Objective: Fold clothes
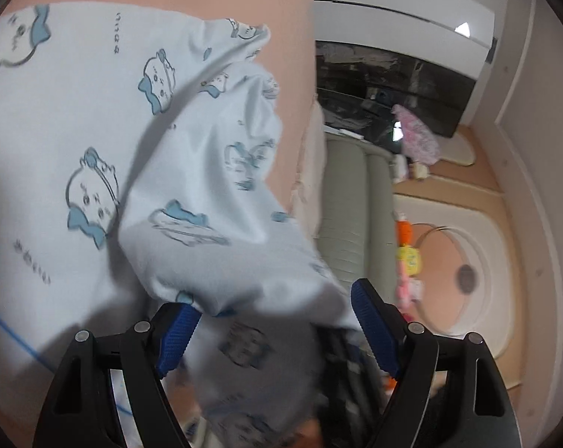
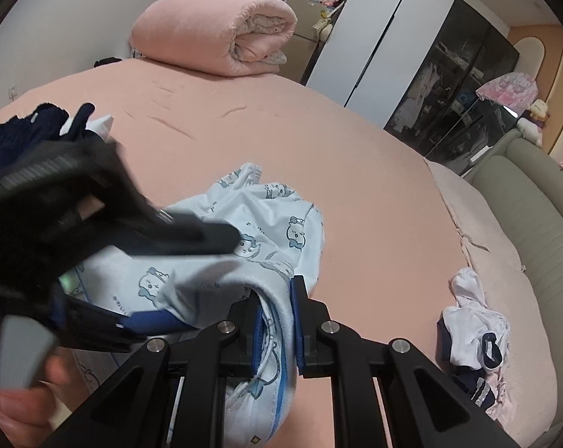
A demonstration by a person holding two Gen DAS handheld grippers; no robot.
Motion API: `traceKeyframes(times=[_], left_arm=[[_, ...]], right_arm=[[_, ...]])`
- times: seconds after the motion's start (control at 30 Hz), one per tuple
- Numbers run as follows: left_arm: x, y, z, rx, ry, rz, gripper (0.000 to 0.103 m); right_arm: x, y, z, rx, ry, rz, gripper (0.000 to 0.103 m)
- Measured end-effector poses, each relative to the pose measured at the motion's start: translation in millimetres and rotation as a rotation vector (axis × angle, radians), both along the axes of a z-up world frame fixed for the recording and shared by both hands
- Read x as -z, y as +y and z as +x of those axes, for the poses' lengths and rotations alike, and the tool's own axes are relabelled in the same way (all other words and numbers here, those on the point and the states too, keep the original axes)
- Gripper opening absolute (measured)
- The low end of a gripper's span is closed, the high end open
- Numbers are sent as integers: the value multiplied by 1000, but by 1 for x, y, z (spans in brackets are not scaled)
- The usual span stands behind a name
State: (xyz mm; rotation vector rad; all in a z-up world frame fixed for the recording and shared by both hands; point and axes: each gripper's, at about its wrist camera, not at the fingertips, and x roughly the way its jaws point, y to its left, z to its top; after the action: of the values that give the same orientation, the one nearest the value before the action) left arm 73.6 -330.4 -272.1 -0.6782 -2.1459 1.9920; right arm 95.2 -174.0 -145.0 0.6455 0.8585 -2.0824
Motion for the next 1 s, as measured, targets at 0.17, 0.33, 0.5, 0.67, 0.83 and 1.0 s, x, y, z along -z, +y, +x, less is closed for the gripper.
traceKeyframes(times=[0.17,0.33,0.5,0.67,0.83,1.0], left_arm=[[2,-6,5,-9,-7,-46,79],[-3,-11,14,-61,7,-126,64],[-3,-13,13,-69,-26,-137,36],[-8,-11,13,-79,-7,-157,32],[-21,-13,6,-66,6,-219,24],[-25,-15,-2,-56,39,-193,24]], right_arm=[[-1,4,-5,6,-24,-7,11],[-3,5,-14,19,-78,-18,11],[8,11,-10,-16,-115,-19,12],[26,15,-1,-39,-51,18,47],[40,24,15,-37,154,38,73],[70,17,29,-64,370,159,74]])
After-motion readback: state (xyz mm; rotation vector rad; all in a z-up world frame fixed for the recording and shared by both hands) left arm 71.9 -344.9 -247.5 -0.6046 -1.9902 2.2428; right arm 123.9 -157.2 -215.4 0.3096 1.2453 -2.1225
